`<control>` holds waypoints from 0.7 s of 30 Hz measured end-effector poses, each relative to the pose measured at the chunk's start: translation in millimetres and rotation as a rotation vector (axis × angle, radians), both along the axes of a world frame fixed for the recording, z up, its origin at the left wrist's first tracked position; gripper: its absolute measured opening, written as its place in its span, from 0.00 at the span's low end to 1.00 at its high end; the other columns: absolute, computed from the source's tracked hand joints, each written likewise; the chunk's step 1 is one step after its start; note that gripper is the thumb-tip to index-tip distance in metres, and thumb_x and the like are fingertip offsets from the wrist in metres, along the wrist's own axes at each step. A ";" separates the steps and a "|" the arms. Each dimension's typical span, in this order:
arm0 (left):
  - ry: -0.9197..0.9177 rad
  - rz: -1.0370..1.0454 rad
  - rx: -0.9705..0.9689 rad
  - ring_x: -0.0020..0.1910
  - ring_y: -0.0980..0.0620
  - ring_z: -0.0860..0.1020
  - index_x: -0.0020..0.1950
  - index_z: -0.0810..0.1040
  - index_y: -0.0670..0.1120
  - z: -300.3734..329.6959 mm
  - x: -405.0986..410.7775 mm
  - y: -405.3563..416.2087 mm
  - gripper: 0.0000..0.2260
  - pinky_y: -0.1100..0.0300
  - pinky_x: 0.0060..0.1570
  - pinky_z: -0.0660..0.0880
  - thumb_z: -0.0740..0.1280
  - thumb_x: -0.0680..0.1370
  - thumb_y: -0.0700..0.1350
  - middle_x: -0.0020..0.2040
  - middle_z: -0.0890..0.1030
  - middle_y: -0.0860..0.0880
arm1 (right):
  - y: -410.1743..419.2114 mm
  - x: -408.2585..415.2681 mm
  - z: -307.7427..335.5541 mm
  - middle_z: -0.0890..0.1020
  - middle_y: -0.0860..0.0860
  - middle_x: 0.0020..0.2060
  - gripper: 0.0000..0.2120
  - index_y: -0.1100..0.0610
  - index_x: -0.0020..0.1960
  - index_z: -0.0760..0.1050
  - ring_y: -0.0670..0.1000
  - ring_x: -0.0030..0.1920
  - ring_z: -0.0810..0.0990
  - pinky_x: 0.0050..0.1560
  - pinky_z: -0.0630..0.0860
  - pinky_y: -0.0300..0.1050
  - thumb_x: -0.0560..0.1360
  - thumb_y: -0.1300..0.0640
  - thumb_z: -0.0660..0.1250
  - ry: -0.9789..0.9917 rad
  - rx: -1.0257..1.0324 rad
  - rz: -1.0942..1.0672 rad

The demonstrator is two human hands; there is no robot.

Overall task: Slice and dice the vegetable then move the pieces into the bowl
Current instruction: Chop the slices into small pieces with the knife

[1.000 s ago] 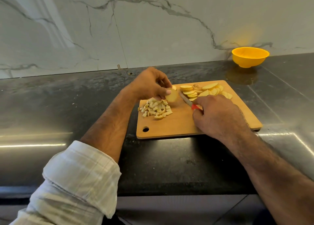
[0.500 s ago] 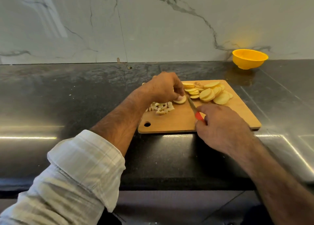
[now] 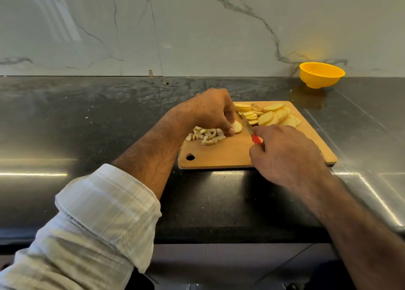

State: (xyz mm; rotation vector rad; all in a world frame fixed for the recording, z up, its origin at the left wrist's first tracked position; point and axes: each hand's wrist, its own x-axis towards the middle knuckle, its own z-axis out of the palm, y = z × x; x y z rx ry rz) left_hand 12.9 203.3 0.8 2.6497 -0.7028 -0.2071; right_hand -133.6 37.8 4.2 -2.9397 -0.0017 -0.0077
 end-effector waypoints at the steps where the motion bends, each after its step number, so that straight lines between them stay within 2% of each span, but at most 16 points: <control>1: 0.005 -0.001 0.000 0.50 0.58 0.80 0.55 0.86 0.51 -0.1 0.2 -0.5 0.12 0.59 0.48 0.76 0.81 0.74 0.50 0.49 0.83 0.56 | 0.3 -3.5 0.0 0.79 0.47 0.58 0.20 0.45 0.72 0.72 0.48 0.53 0.76 0.49 0.78 0.48 0.81 0.44 0.63 -0.009 -0.004 0.006; 8: 0.031 -0.016 -0.002 0.48 0.60 0.79 0.61 0.85 0.48 -0.1 2.5 -0.9 0.17 0.64 0.43 0.72 0.81 0.74 0.49 0.50 0.82 0.57 | 7.4 -12.9 3.0 0.77 0.47 0.65 0.21 0.45 0.75 0.70 0.49 0.60 0.75 0.58 0.77 0.51 0.82 0.44 0.63 0.072 -0.013 0.033; 12: 0.052 -0.012 -0.007 0.49 0.58 0.80 0.60 0.85 0.47 -0.5 2.5 -1.1 0.16 0.63 0.46 0.75 0.80 0.75 0.48 0.51 0.83 0.55 | 11.9 -12.9 3.5 0.77 0.46 0.56 0.18 0.46 0.71 0.71 0.49 0.53 0.74 0.51 0.75 0.49 0.82 0.44 0.63 0.133 -0.051 0.033; 16: 0.050 -0.007 -0.011 0.49 0.57 0.81 0.59 0.86 0.47 0.2 1.2 -1.5 0.15 0.62 0.46 0.76 0.80 0.74 0.48 0.51 0.84 0.54 | 20.4 -9.1 8.1 0.74 0.46 0.47 0.13 0.49 0.64 0.73 0.50 0.52 0.75 0.54 0.78 0.52 0.82 0.46 0.65 0.156 -0.074 0.024; 21: 0.046 -0.011 -0.006 0.50 0.57 0.81 0.59 0.86 0.48 0.4 0.1 -1.8 0.15 0.61 0.49 0.78 0.80 0.74 0.48 0.52 0.84 0.54 | 24.0 -0.3 4.2 0.76 0.47 0.48 0.12 0.50 0.62 0.75 0.50 0.51 0.77 0.52 0.78 0.50 0.81 0.46 0.67 0.135 -0.063 0.037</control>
